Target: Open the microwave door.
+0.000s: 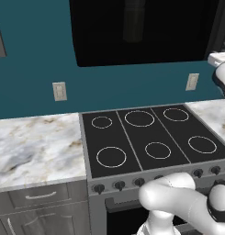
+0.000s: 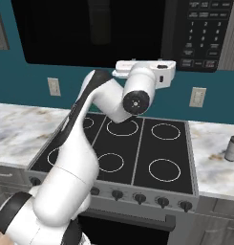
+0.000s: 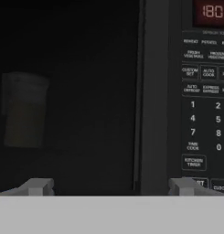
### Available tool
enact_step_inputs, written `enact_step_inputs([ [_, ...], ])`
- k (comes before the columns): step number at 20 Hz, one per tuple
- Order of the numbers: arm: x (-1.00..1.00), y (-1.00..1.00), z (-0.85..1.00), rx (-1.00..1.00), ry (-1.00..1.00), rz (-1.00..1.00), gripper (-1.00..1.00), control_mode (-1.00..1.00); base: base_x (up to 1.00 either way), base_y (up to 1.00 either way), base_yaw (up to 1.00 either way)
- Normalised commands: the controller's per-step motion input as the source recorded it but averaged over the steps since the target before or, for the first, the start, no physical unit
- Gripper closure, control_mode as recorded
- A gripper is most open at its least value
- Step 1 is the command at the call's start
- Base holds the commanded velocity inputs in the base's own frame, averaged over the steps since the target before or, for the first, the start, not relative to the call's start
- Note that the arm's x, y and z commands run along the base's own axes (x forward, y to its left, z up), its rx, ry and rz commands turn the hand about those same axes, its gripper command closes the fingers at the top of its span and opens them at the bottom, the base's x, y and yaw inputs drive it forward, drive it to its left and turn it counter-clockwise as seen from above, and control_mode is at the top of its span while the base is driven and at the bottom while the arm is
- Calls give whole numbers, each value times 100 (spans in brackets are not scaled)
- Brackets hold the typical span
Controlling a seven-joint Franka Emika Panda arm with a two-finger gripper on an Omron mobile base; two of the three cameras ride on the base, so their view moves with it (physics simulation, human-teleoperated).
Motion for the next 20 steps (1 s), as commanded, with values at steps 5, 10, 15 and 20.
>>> enact_step_inputs([
  [5, 39, -49, 1, 6, 0, 0, -100, -100, 0, 0, 0],
  [10, 42, -25, 3, 4, 0, 0, -100, -100, 0, 0, 0],
  [15, 38, -11, 5, 0, 0, 0, -100, -100, 0, 0, 0],
  [20, 46, -1, 0, 0, 1, 0, -100, -100, 0, 0, 0],
])
